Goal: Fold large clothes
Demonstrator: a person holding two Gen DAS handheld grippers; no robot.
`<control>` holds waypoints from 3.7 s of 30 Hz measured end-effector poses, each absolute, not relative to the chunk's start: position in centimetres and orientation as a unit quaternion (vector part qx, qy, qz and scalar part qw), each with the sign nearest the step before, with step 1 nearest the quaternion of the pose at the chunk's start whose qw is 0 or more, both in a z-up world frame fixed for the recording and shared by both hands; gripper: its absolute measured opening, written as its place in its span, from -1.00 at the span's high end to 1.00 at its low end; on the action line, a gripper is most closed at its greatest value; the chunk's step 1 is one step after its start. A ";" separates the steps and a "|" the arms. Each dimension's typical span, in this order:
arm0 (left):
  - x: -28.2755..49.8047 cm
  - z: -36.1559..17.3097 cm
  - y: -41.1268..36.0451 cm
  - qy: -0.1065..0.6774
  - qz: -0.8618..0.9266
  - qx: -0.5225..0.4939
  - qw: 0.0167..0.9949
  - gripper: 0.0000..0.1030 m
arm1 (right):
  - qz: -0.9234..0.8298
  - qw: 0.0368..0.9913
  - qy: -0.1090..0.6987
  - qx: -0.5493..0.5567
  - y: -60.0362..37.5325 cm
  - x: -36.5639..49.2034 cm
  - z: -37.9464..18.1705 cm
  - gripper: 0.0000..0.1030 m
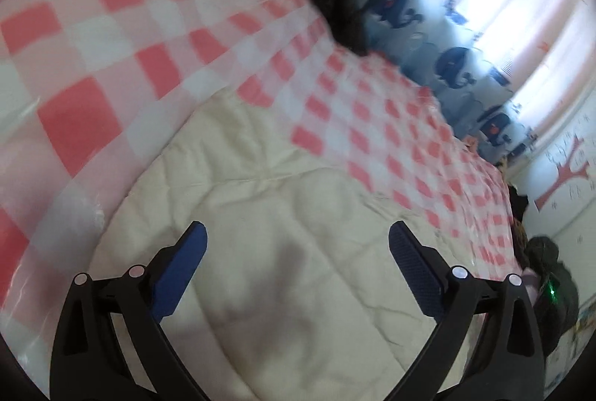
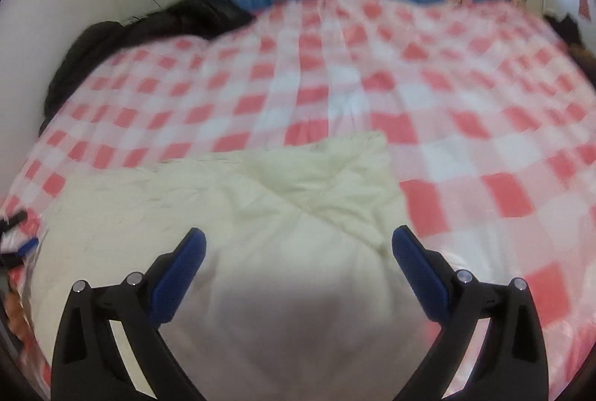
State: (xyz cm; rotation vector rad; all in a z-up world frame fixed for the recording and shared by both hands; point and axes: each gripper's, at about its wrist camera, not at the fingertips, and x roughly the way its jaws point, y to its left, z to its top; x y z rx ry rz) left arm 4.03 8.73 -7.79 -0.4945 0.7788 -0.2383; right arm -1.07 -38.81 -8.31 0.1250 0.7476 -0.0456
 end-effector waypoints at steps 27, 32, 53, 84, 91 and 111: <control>-7.2 -8.9 18.2 0.474 -0.117 -0.331 0.807 -0.83 | 0.198 0.884 0.372 -0.203 -19.3 -13.7 -8.0 -0.87; -9.3 -9.5 18.5 0.488 -0.135 -0.353 0.787 -0.83 | 0.197 0.847 0.357 -0.341 -12.5 -13.0 -10.6 -0.87; -5.0 -14.7 12.4 0.476 -0.155 -0.477 0.723 -0.84 | 0.191 0.869 0.447 -0.093 -16.6 -5.6 -10.2 -0.87; -4.5 -14.3 10.4 0.418 -0.061 -0.412 0.807 -0.84 | 0.154 0.739 0.417 0.506 -45.1 -11.7 -14.0 -0.89; -4.3 -14.9 10.8 0.422 -0.061 -0.430 0.795 -0.84 | 0.159 0.758 0.408 0.484 -44.4 -11.1 -14.0 -0.89; -4.2 -15.2 10.7 0.428 -0.056 -0.434 0.791 -0.84 | 0.132 0.745 0.423 0.498 -45.0 -9.3 -17.0 -0.88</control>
